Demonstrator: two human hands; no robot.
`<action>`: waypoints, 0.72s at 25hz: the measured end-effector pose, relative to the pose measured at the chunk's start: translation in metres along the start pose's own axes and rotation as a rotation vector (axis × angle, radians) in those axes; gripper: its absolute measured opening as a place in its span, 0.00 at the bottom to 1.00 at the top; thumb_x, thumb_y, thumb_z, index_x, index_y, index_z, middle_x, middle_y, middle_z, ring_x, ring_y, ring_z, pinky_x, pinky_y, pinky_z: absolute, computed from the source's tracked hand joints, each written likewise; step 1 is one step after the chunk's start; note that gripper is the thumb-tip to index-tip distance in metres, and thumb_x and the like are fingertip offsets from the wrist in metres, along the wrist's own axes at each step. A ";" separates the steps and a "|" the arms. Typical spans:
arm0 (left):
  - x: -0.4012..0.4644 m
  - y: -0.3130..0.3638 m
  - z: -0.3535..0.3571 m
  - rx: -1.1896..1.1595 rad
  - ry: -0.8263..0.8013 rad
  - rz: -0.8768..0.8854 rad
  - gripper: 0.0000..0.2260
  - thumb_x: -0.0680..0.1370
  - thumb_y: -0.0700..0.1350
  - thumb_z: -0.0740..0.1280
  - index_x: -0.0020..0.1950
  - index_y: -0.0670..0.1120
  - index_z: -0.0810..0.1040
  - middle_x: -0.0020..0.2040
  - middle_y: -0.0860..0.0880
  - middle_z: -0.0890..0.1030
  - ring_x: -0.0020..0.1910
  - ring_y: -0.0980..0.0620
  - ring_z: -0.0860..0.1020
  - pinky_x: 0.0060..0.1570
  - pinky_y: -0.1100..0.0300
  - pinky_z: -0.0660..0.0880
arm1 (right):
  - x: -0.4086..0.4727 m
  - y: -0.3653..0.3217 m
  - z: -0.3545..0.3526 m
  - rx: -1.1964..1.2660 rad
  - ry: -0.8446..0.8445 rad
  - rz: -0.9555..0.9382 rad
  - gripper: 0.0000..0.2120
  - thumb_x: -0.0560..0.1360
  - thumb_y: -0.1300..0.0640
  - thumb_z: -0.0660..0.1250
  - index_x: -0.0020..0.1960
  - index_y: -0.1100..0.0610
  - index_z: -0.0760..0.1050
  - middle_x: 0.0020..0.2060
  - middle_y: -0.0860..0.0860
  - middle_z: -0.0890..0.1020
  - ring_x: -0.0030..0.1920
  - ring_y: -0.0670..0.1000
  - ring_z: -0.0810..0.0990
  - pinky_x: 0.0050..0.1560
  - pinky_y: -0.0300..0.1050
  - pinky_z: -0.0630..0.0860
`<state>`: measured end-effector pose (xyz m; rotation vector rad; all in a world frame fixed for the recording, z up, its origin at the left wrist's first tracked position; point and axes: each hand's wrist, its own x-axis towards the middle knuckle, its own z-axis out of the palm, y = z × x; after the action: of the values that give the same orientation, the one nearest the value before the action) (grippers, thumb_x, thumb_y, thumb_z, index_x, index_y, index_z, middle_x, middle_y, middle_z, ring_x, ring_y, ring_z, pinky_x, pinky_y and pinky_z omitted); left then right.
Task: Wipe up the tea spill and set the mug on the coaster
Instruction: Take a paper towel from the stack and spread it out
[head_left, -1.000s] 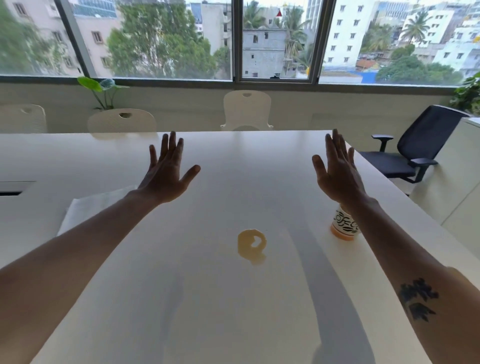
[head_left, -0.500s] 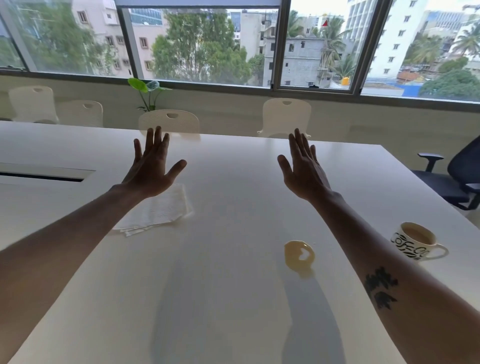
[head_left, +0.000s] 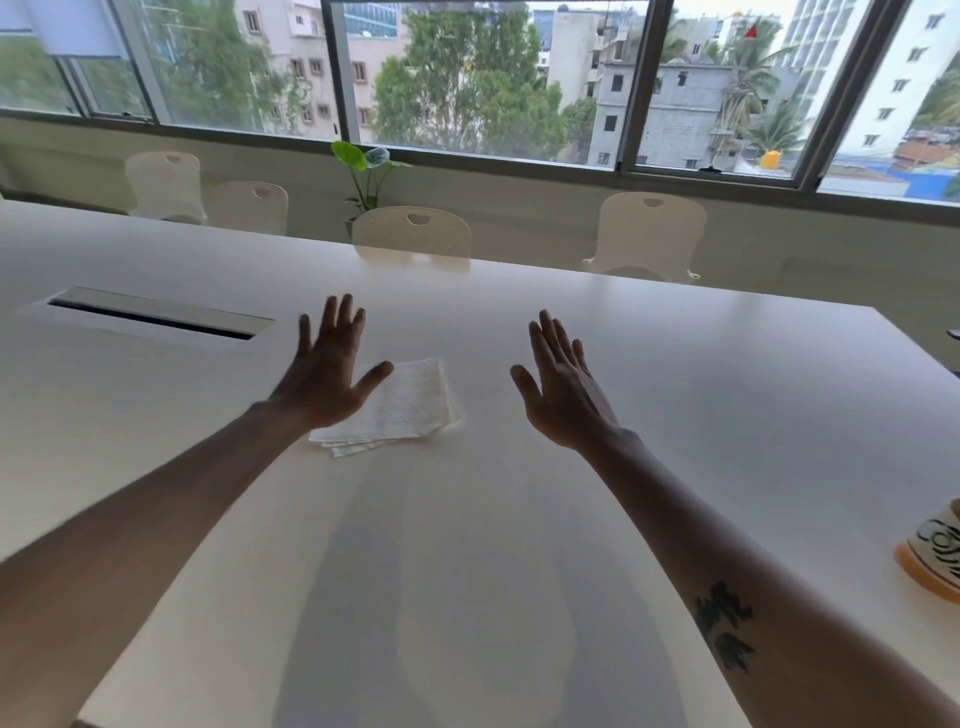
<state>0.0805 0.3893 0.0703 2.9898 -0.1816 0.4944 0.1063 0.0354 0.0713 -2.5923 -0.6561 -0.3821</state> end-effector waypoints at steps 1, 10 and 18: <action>-0.007 -0.002 0.007 -0.008 -0.012 -0.008 0.42 0.85 0.67 0.51 0.88 0.39 0.48 0.88 0.41 0.42 0.87 0.43 0.38 0.84 0.35 0.40 | -0.002 -0.004 0.011 -0.004 -0.022 -0.008 0.35 0.88 0.43 0.52 0.87 0.59 0.45 0.87 0.54 0.42 0.86 0.52 0.40 0.86 0.55 0.42; -0.065 -0.012 0.079 -0.049 -0.180 -0.022 0.50 0.77 0.74 0.44 0.88 0.40 0.45 0.88 0.43 0.38 0.87 0.46 0.35 0.84 0.40 0.37 | -0.036 -0.014 0.095 -0.015 -0.211 0.003 0.37 0.87 0.44 0.56 0.87 0.59 0.44 0.86 0.53 0.41 0.86 0.52 0.39 0.86 0.55 0.42; -0.081 -0.011 0.109 -0.043 -0.246 -0.013 0.50 0.81 0.71 0.56 0.87 0.39 0.42 0.88 0.42 0.39 0.87 0.46 0.36 0.84 0.43 0.35 | -0.056 -0.009 0.123 0.017 -0.278 0.048 0.45 0.83 0.45 0.65 0.87 0.59 0.41 0.87 0.54 0.45 0.87 0.53 0.45 0.85 0.61 0.49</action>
<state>0.0397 0.3946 -0.0602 2.9985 -0.1890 0.1172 0.0733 0.0798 -0.0527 -2.6637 -0.6835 0.0014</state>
